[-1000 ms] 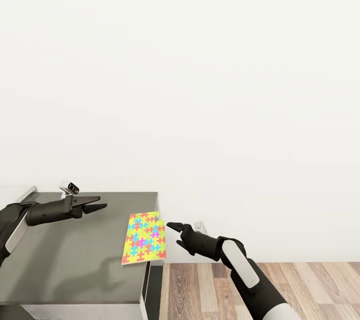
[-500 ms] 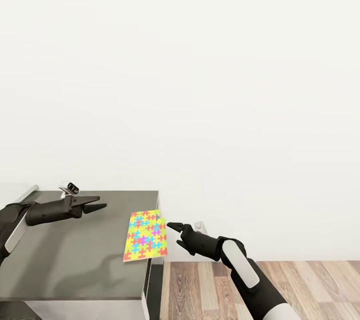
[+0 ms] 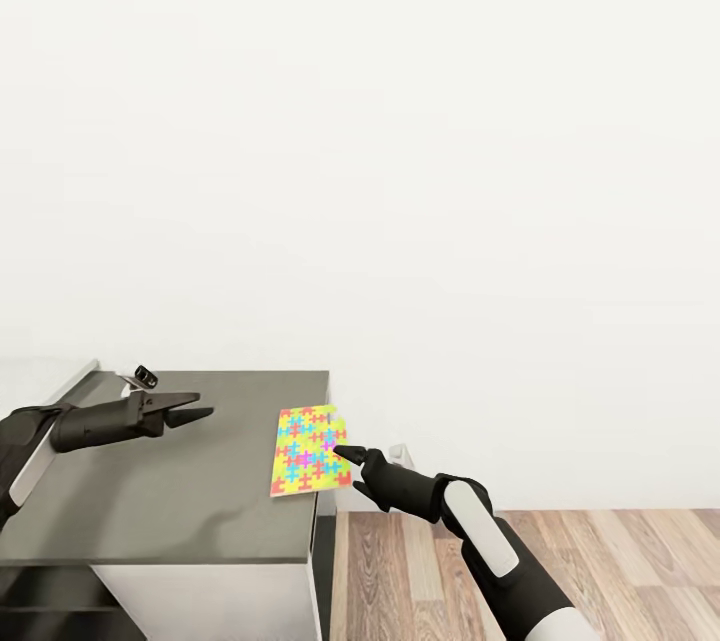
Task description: Put all the toys in the child's room - the three board games (two on the bed and one on the table), the two jigsaw puzzles on the table, and the tennis ball on the table - inside the toy box on the table in the child's room.
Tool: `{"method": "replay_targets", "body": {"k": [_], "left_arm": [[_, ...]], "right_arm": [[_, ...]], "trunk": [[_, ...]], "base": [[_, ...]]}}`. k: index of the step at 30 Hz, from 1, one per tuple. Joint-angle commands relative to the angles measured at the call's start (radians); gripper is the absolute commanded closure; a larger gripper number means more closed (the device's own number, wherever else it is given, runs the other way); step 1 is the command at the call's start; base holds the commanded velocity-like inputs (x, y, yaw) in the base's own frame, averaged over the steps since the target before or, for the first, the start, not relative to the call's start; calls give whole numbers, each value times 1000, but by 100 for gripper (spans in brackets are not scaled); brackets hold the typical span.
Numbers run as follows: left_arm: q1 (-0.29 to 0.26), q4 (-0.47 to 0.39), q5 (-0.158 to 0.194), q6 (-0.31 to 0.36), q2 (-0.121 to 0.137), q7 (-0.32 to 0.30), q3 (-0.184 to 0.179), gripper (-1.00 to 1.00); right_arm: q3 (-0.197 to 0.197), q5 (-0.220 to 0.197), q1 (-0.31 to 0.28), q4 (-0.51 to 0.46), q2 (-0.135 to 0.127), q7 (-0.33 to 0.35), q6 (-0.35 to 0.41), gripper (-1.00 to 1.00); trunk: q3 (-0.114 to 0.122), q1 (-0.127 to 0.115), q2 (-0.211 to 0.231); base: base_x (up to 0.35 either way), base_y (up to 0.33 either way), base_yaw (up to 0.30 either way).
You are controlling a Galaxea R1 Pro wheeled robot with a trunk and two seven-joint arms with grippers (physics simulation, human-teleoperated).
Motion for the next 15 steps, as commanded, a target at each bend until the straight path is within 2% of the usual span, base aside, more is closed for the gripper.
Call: {"method": "replay_targets", "body": {"k": [1,6,11,15], "left_arm": [[0,0,0,11,0,-4,-1,-100],[0,0,0,11,0,-4,0,-100],[0,0,-1,11,0,-4,-1,-100],[0,0,-1,11,-1,-4,-1,-100]], "right_arm": [[-1,4,-1,0,0,4,3,-100],[-1,4,-1,0,-1,4,3,-100],[-1,4,-1,0,-1,4,3,-100],[-1,4,-1,0,-2,4,3,-100]], "trunk": [[-1,0,-1],[-1,0,-1],[-1,0,-1],[-1,0,-1]], "base": [[-15,7,0],[19,20,0],[154,122,0],[52,38,0]]}}
